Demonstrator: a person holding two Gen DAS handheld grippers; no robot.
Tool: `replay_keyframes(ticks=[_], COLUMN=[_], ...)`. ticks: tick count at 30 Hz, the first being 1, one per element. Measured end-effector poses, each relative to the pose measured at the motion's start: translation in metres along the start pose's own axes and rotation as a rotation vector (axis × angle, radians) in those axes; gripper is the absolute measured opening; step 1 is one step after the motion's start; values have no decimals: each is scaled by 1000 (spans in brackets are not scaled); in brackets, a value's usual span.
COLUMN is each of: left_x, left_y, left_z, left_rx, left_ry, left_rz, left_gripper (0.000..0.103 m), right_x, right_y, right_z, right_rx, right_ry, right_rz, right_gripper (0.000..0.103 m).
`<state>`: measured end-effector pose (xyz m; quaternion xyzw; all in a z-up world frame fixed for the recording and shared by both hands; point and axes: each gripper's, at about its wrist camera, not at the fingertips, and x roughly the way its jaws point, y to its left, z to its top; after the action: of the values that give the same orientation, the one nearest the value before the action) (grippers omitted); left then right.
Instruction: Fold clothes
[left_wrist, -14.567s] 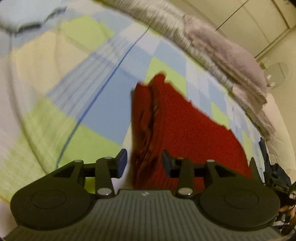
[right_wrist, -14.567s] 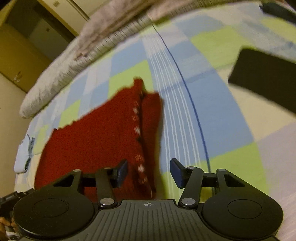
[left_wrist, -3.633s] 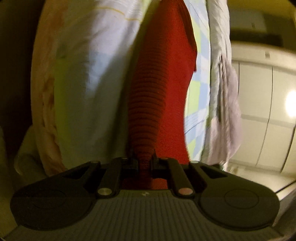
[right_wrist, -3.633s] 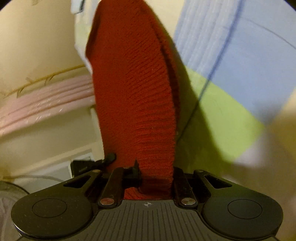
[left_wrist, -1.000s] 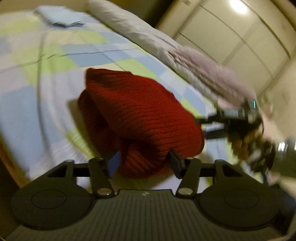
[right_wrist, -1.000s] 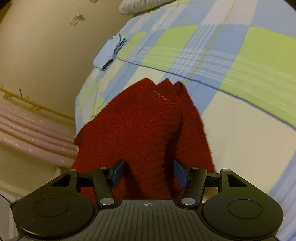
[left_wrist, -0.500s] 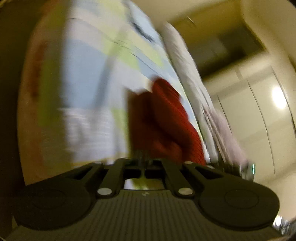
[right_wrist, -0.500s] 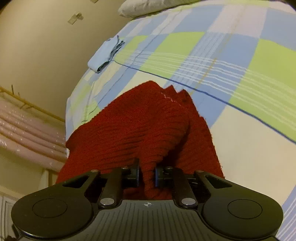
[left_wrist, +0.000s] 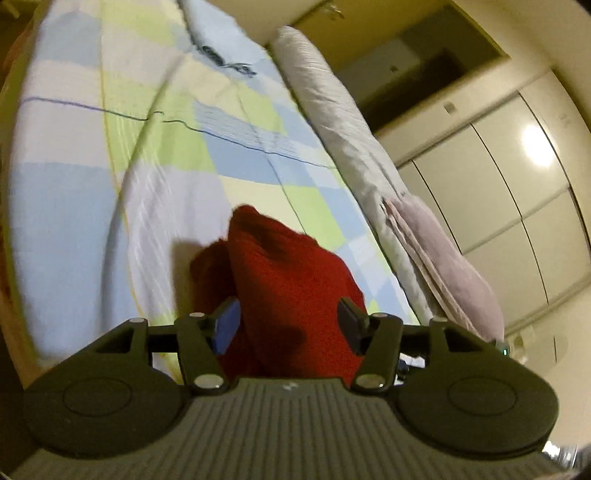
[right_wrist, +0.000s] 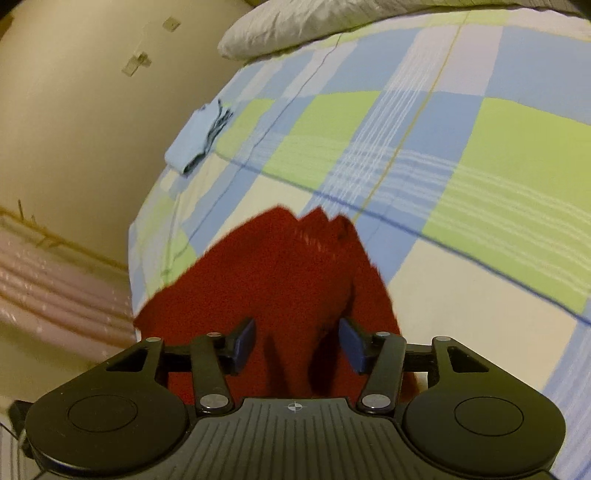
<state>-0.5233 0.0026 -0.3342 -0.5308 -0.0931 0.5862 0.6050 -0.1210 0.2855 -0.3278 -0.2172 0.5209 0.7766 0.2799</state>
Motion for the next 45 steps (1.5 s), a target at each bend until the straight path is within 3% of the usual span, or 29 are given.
replay_keyframes(ticks=[1, 2, 3, 4, 5, 8, 10, 13, 15, 17, 18, 21, 25, 26, 28, 29, 33, 39, 43, 45], left_x=[6, 12, 18, 25, 25, 18, 20, 40, 40, 30, 22, -5, -28, -30, -19, -12, 32, 49, 39, 29], left_y=[1, 2, 3, 3, 2, 0, 7, 5, -3, -11, -16, -41, -85, -97, -112, -118, -110, -101, -116, -126], left_z=[2, 4, 6, 8, 9, 9, 7, -2, -4, -1, 0, -4, -24, -32, -45, -51, -69, -73, -64, -56], left_rx=[-2, -4, -5, -7, 13, 81, 76, 152, 171, 142, 133, 157, 253, 284, 340, 368, 480, 476, 439, 419], left_ry=[-1, -2, -3, -3, -22, -90, -81, 5, 12, -13, -29, -49, -19, -4, 30, 47, 108, 107, 125, 102], left_rz=[-2, -3, -5, -7, -1, 37, 70, 169, 226, 271, 290, 321, 302, 285, 265, 257, 385, 421, 429, 403], left_gripper=[50, 39, 8, 7, 7, 6, 7, 14, 25, 31, 29, 29, 27, 21, 18, 17, 16, 17, 15, 14], right_x=[5, 13, 21, 28, 31, 25, 23, 46, 49, 36, 27, -10, -46, -52, -49, -46, -7, 33, 23, 8], right_y=[-3, -6, -8, -9, -5, 17, 23, 13, 11, 18, 21, 32, 56, 64, 75, 80, 84, 80, 80, 84], right_z=[5, 10, 14, 17, 19, 22, 22, 17, 14, 14, 13, 5, -25, -36, -56, -66, -91, -93, -79, -72], right_rx=[12, 23, 32, 26, -7, -155, -209, -210, -210, -221, -221, -249, -329, -358, -401, -421, -503, -606, -577, -545], right_ry=[-3, 2, 10, 11, -3, -96, -137, -39, -7, -35, -61, -123, -94, -80, -47, -29, 2, 54, 97, 67], right_rz=[6, 6, 1, -3, -7, 1, -17, -101, -117, -155, -188, -234, -234, -225, -201, -188, -237, -307, -280, -252], right_gripper=[54, 54, 53, 19, 9, 8, 8, 10, 18, 58, 59, 59, 57, 45, 33, 33, 33, 33, 33, 33])
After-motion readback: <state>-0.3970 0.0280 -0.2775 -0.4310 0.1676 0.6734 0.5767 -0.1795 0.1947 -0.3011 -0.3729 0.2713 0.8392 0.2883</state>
